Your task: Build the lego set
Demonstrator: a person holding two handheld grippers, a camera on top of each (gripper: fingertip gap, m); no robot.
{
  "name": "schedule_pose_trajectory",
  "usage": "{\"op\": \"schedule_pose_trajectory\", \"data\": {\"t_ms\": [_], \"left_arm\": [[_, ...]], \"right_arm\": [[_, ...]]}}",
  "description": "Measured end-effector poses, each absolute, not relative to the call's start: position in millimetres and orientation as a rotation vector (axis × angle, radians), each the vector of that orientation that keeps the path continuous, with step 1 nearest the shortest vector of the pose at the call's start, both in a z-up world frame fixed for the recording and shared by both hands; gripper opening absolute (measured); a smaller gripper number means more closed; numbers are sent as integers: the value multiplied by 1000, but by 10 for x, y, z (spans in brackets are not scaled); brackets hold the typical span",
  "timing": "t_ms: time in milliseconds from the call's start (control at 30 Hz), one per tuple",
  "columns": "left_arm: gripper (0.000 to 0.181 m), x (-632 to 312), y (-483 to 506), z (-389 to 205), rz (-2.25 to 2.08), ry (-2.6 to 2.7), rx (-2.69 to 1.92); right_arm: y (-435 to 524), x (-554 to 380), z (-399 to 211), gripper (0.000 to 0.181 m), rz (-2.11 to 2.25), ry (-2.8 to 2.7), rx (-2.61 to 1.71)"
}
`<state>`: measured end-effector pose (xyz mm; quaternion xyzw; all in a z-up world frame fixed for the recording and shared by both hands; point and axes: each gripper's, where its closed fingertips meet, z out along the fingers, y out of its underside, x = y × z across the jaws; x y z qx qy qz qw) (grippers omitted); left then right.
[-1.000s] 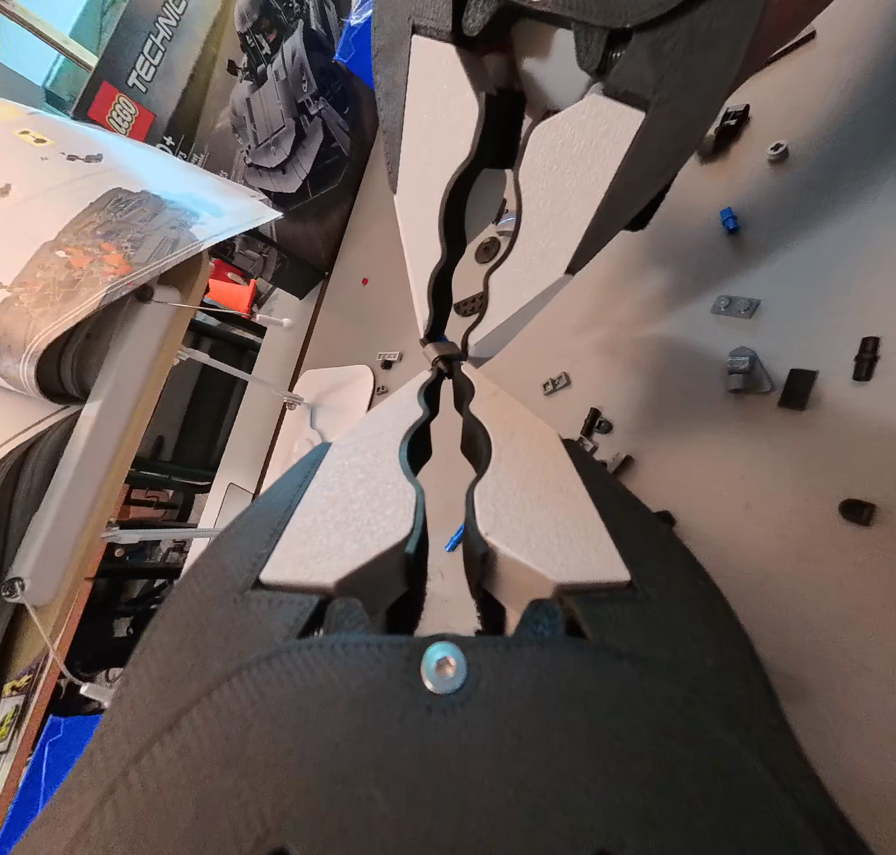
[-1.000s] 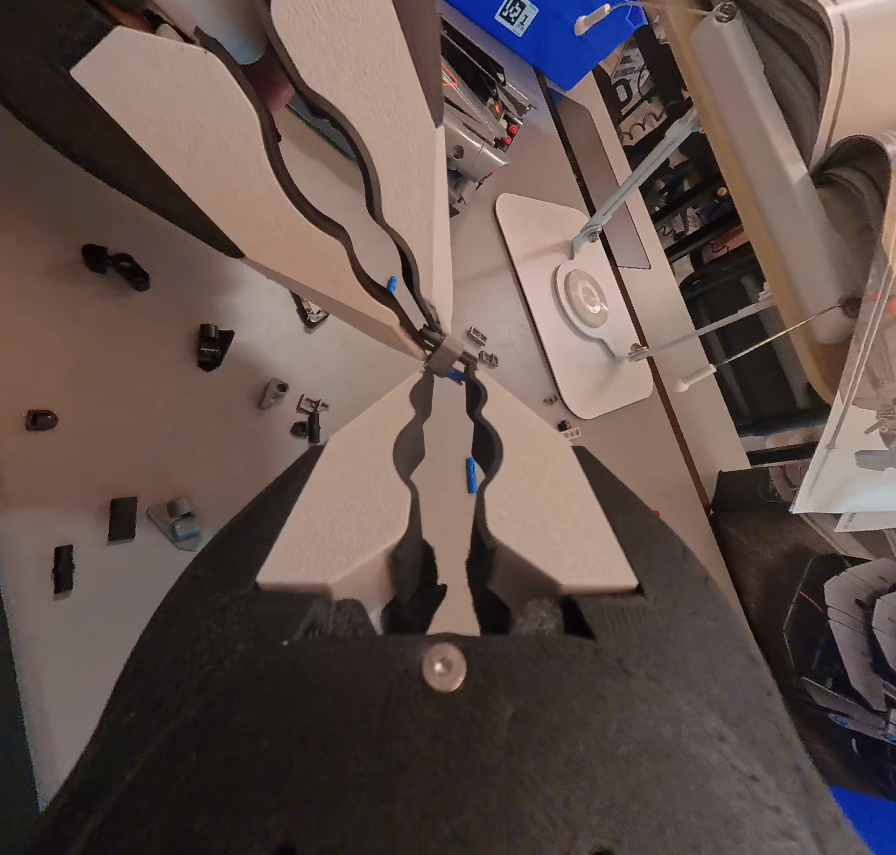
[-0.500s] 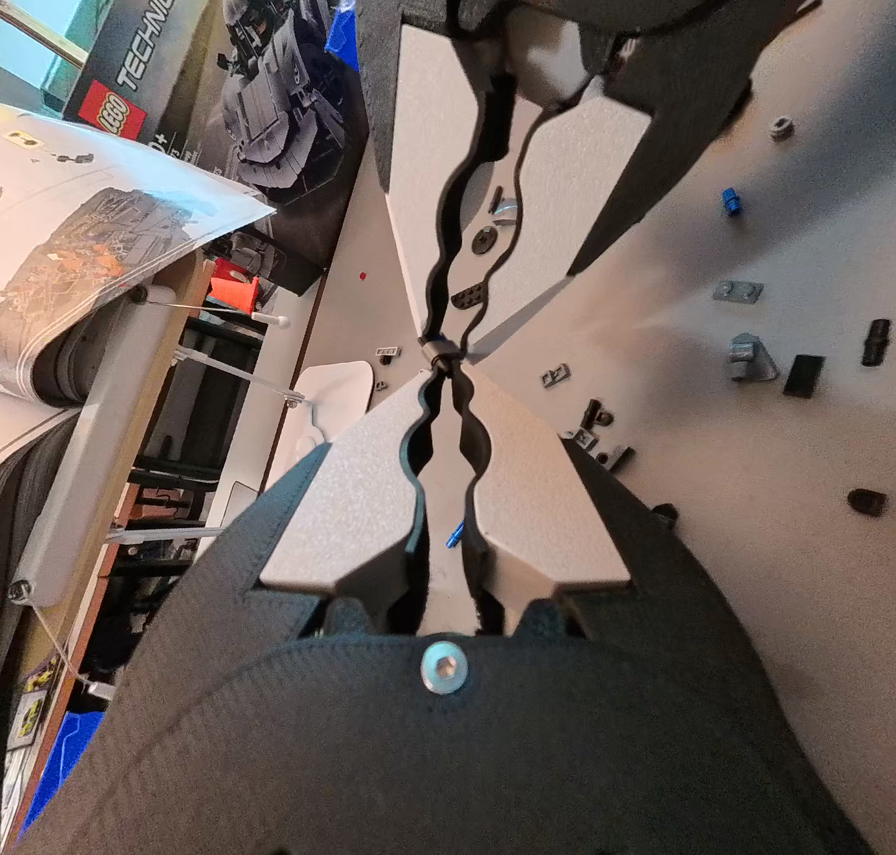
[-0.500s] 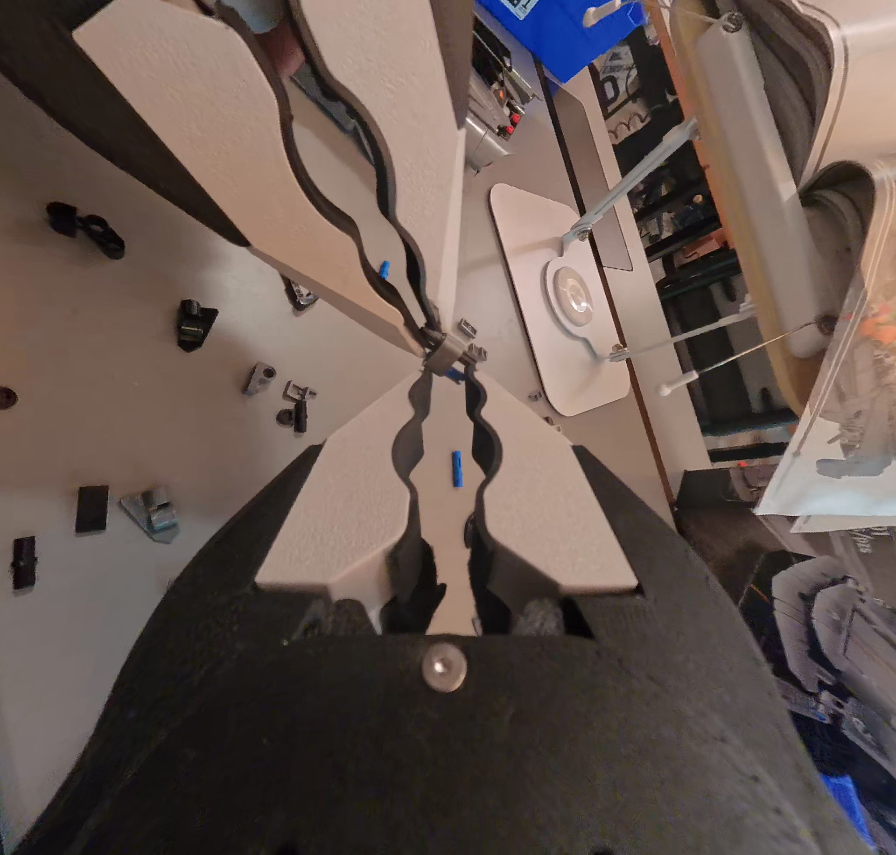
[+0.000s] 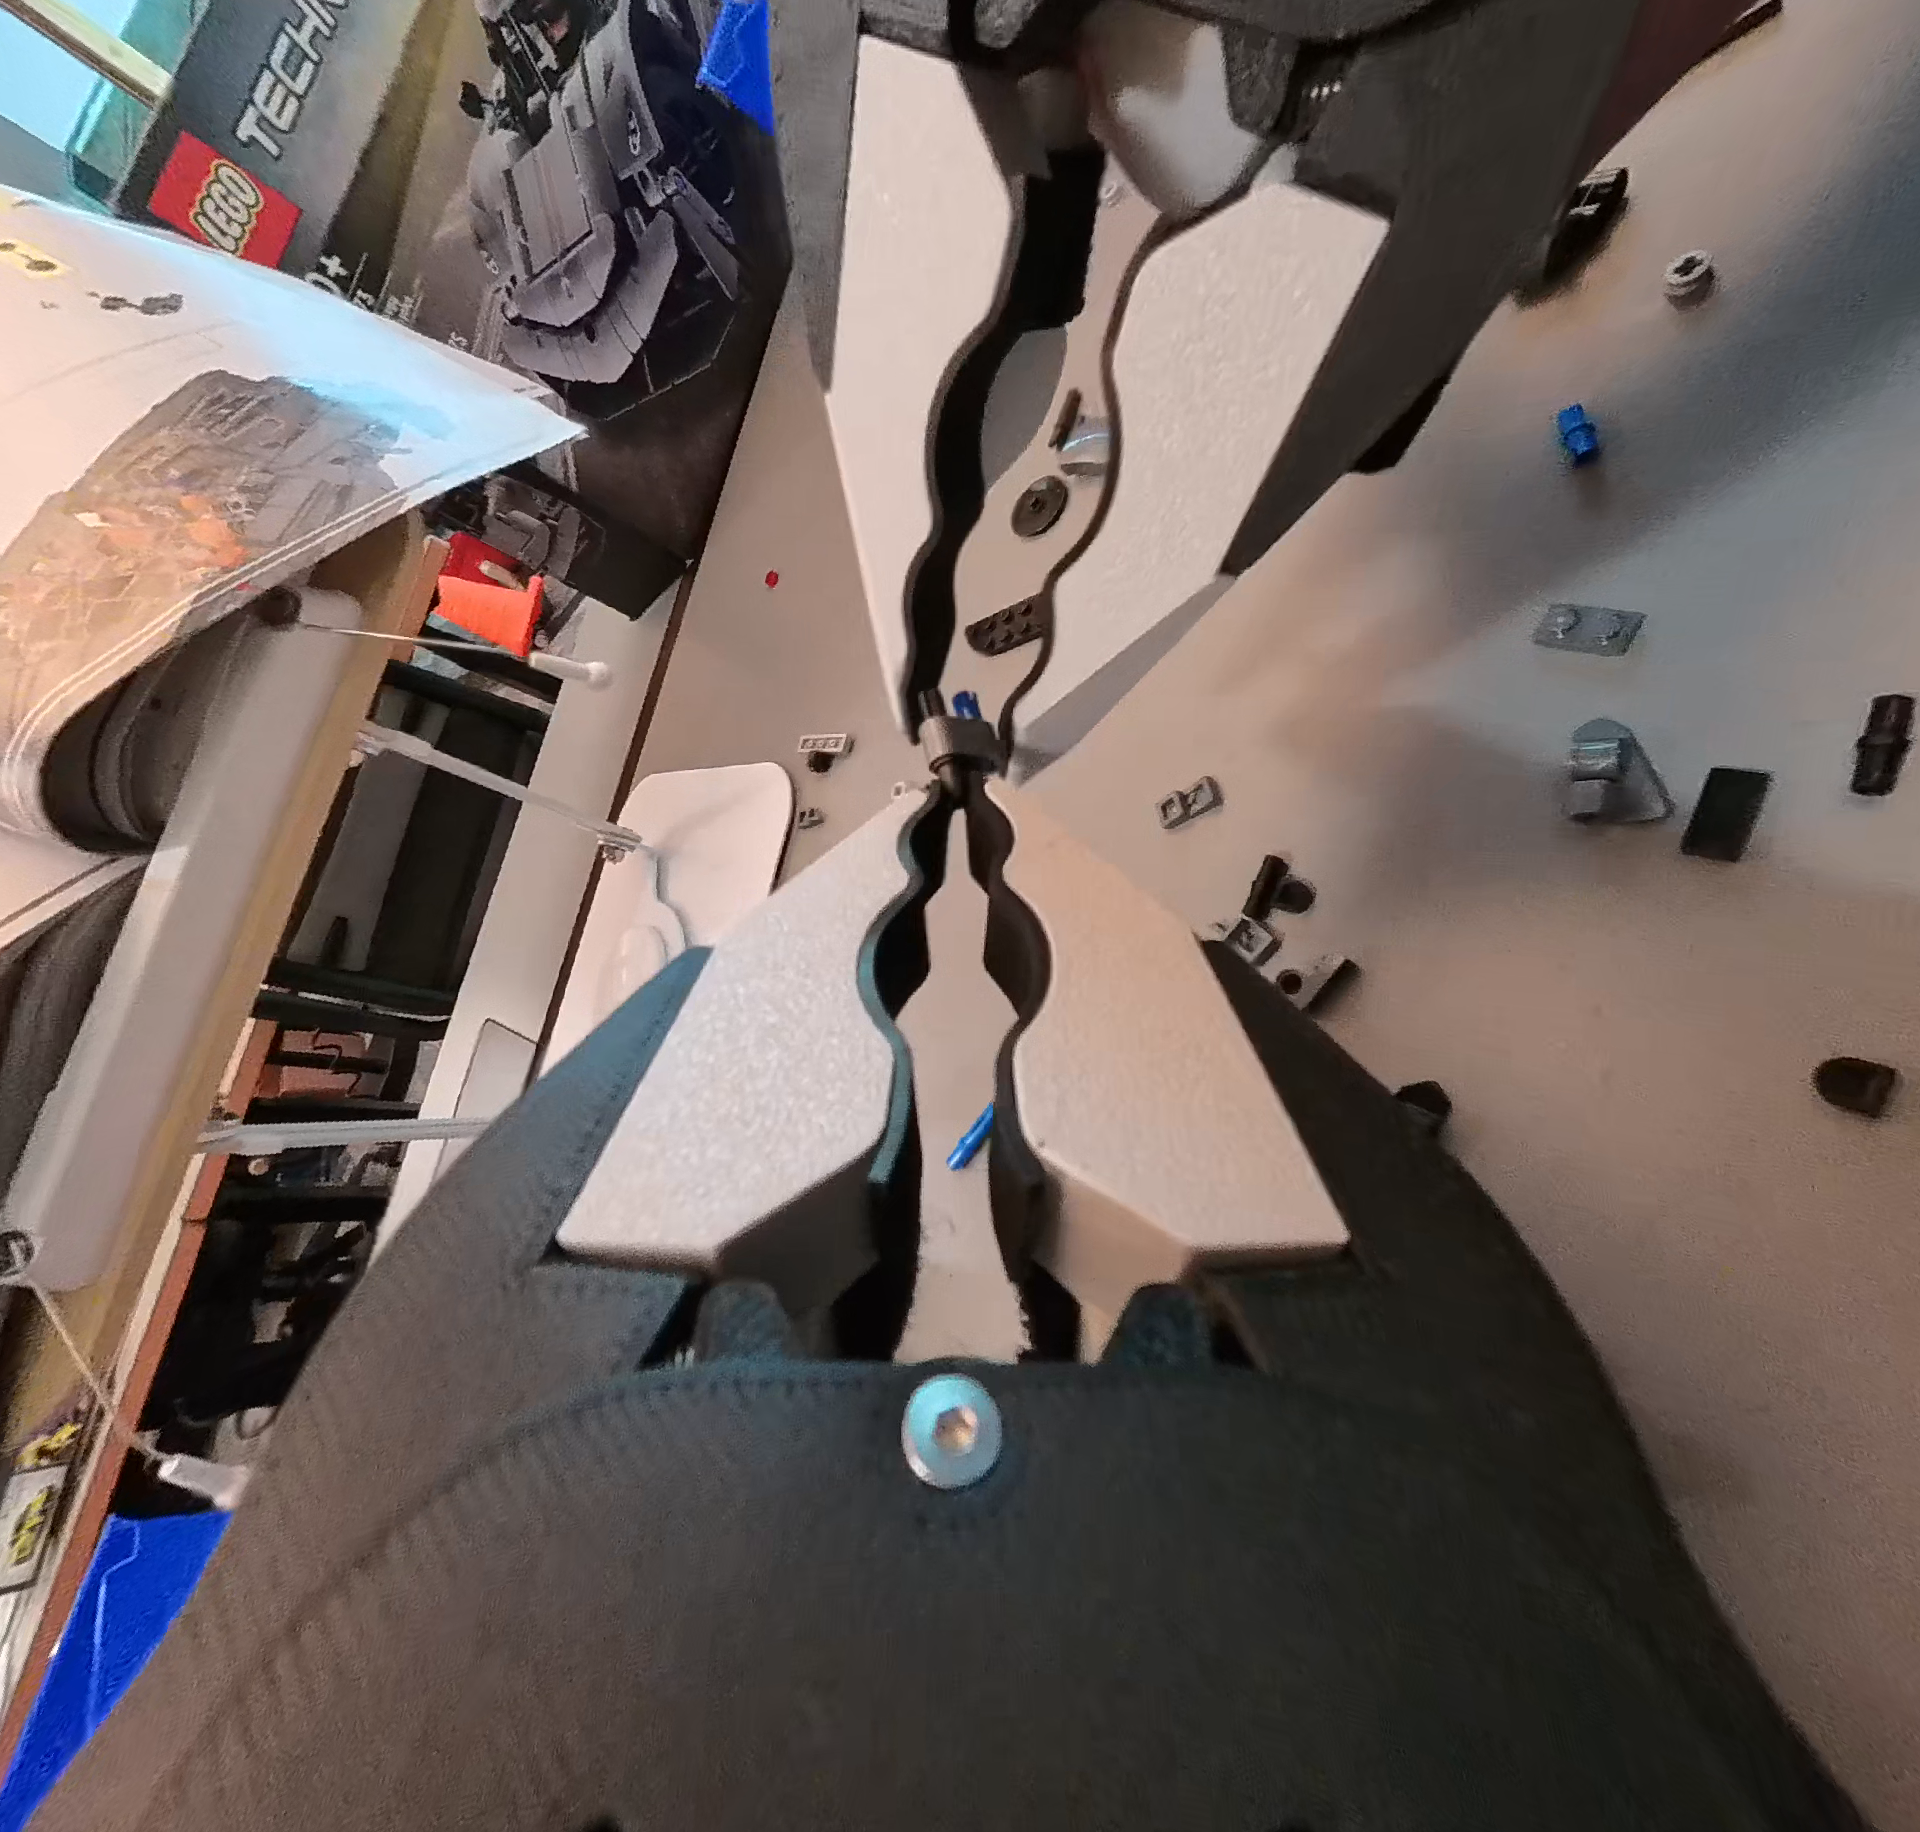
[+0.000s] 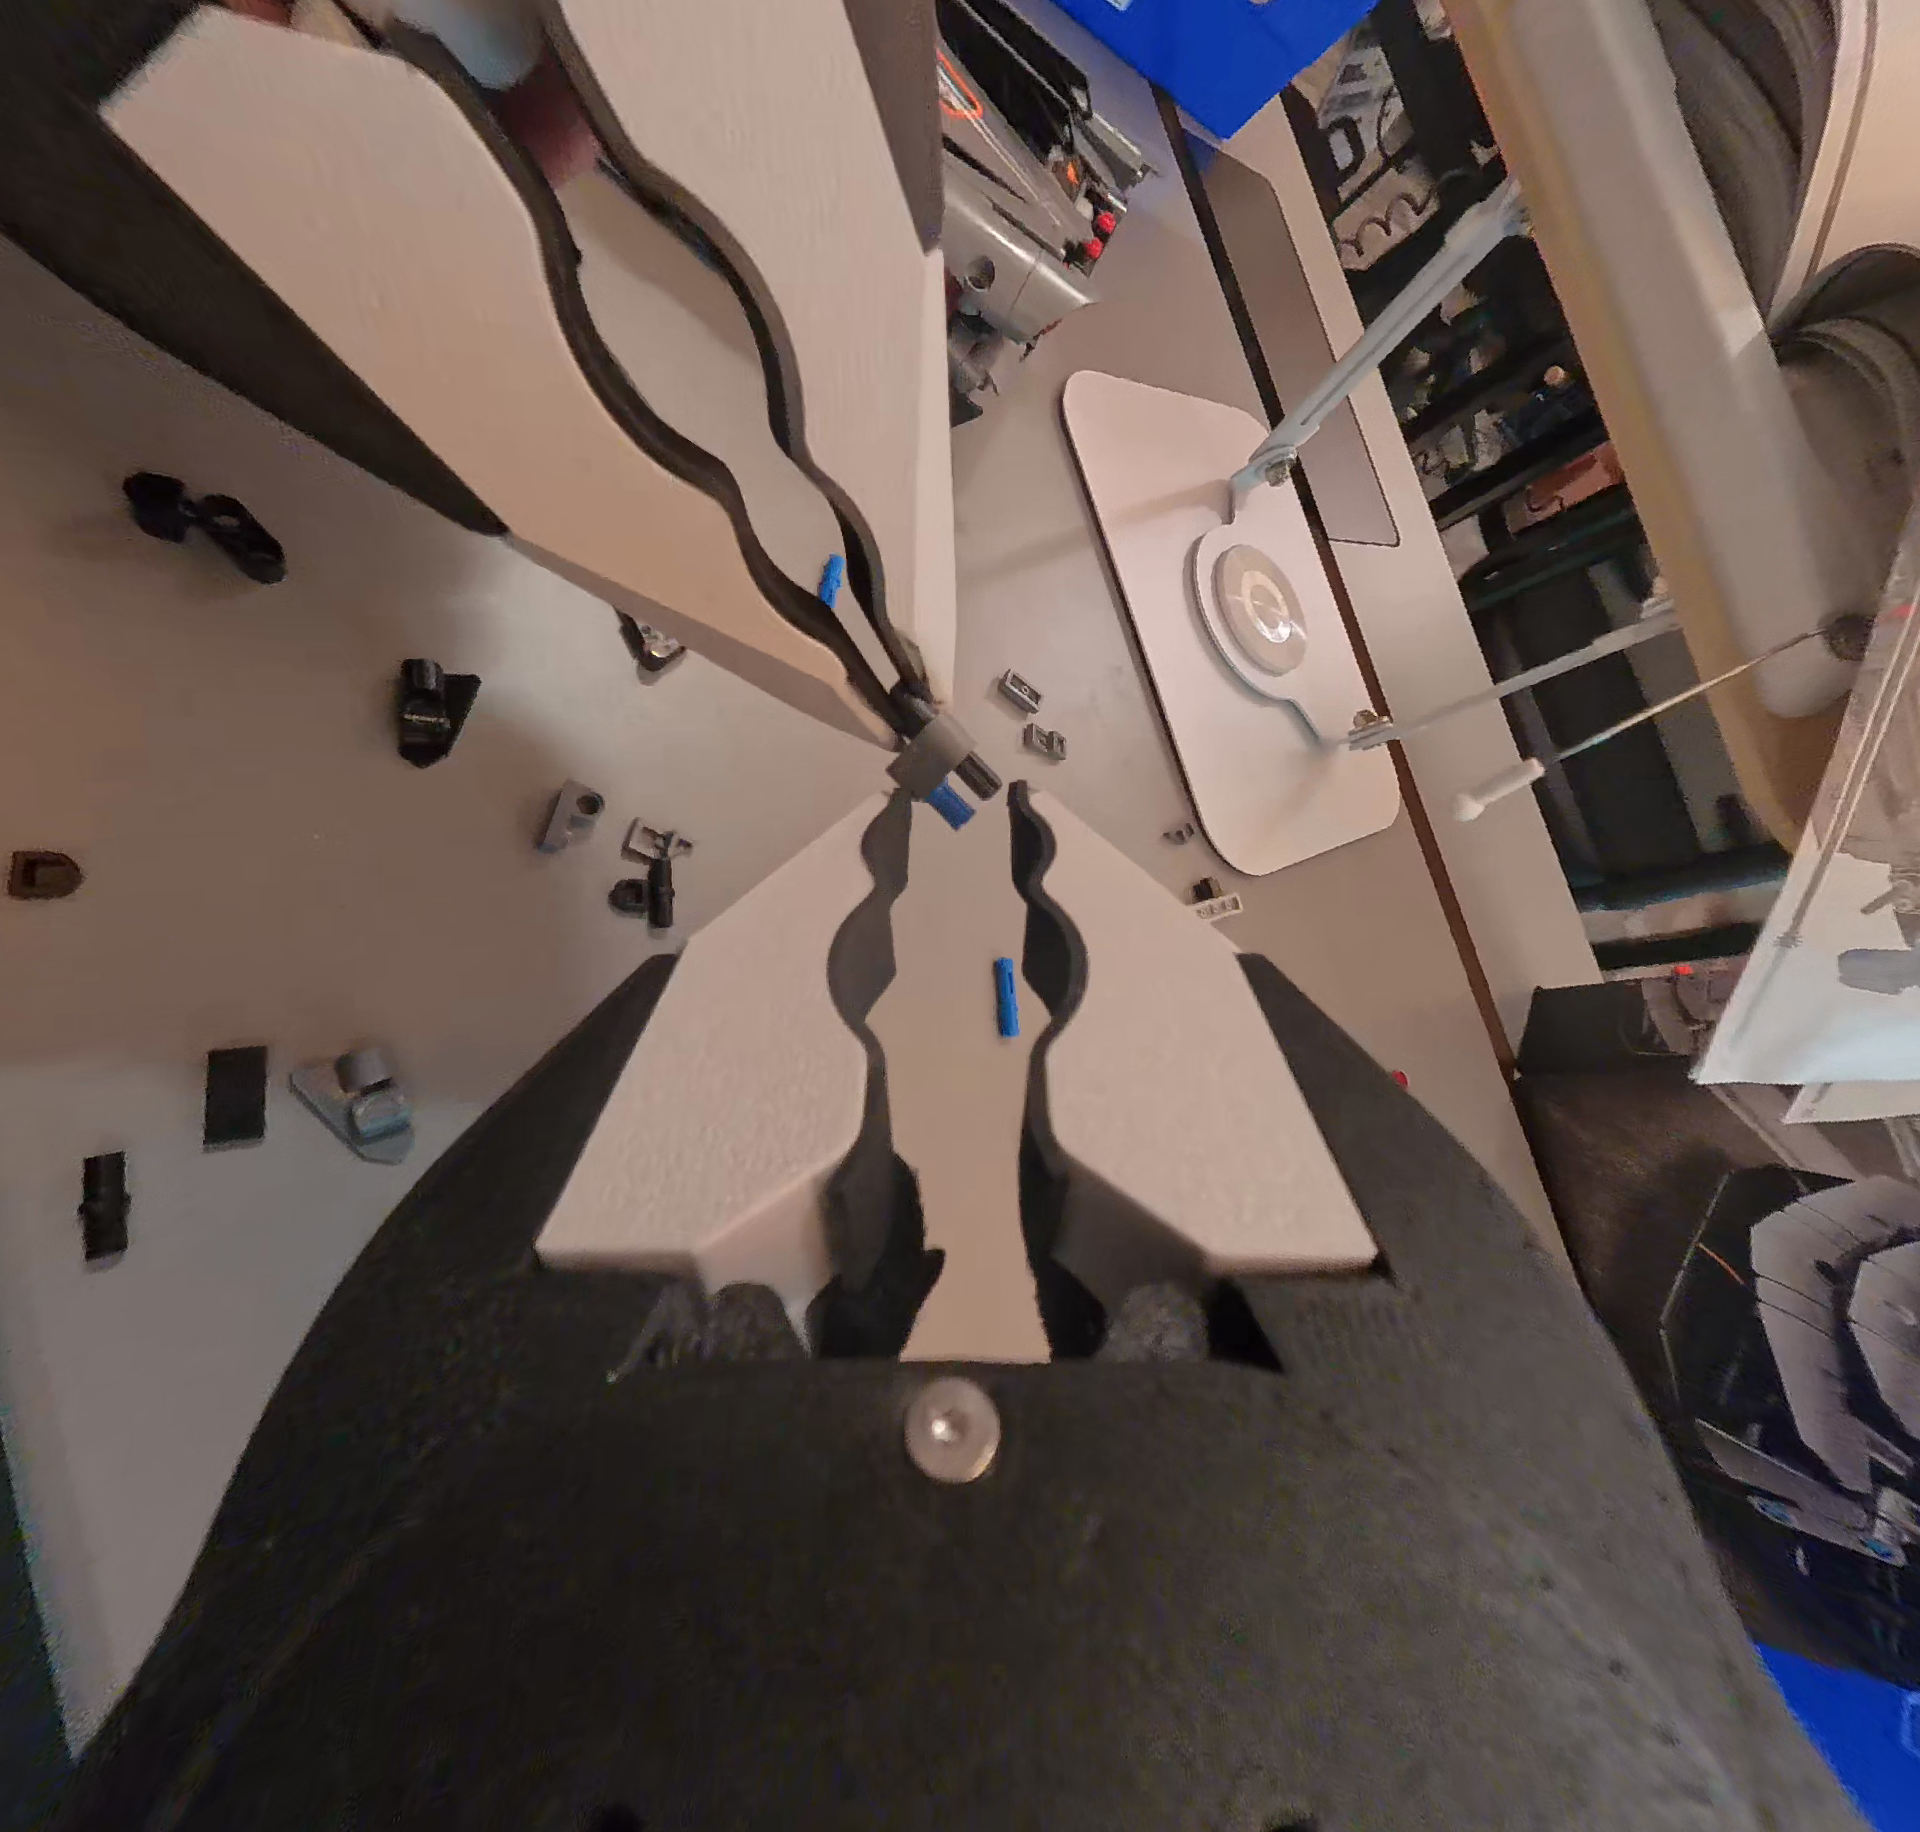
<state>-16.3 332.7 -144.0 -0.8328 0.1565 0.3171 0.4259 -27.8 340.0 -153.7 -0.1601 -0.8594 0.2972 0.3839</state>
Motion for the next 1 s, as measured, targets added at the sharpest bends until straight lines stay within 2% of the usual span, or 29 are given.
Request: {"op": "schedule_pose_trajectory", "data": {"t_ms": [800,1000], "left_arm": [[0,-172,3326,-1431,766,358,-2079],[0,-187,3320,-1441,767,354,-2088]], "right_arm": [[3380,-267,-1583,9,807,-2230,-497],[3403,-287,-1549,13,778,-2199,-496]]}}
